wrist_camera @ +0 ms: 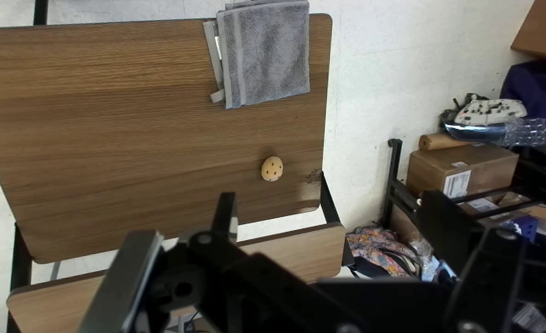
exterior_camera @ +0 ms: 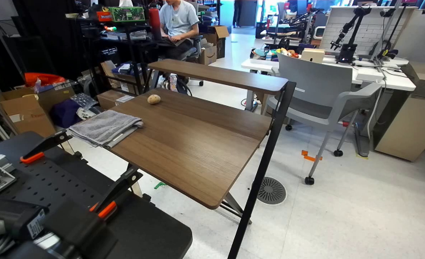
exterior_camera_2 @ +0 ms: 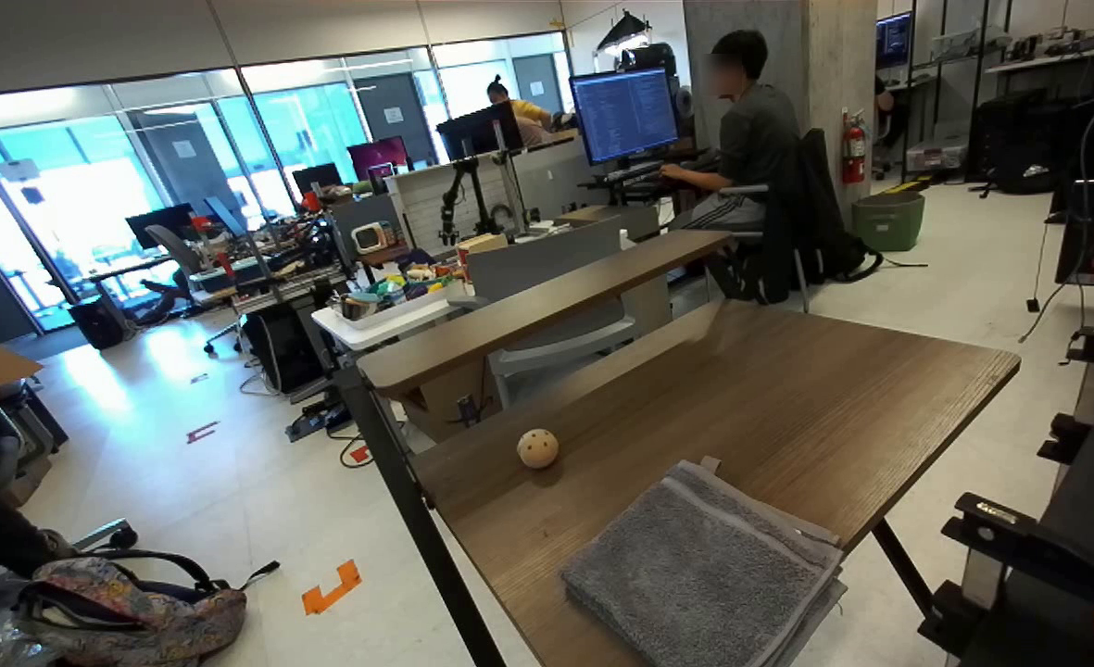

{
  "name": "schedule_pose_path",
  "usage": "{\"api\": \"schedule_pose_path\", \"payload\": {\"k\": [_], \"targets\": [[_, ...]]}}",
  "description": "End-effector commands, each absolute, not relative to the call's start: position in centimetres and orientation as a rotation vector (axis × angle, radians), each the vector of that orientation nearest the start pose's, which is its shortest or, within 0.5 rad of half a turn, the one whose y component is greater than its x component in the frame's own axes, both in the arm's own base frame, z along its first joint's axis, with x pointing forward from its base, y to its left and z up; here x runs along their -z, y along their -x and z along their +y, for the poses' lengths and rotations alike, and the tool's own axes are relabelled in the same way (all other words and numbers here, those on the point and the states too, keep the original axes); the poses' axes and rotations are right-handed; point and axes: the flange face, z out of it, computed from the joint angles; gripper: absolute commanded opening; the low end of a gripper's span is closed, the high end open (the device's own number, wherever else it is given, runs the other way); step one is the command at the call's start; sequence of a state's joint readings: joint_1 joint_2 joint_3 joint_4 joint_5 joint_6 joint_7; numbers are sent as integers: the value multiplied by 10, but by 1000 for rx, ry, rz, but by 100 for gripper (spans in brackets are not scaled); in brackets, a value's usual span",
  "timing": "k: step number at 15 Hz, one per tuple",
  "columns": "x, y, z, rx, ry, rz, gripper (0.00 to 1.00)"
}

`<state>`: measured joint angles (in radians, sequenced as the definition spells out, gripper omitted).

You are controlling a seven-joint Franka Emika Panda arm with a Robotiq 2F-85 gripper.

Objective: Move the brown object to the right, the use the gray towel to wipe the table

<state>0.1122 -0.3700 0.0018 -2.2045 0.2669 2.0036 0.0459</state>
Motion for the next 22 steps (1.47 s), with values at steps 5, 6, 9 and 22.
{"api": "schedule_pose_path", "payload": {"k": [5,6,9,22], "targets": [[-549,-456,68,212,2871,34,100],[-549,-456,68,212,2871,34,100],[-547,-471,63,236,2864,93,100],[-450,-555,-4,178,3028,380,100]]}}
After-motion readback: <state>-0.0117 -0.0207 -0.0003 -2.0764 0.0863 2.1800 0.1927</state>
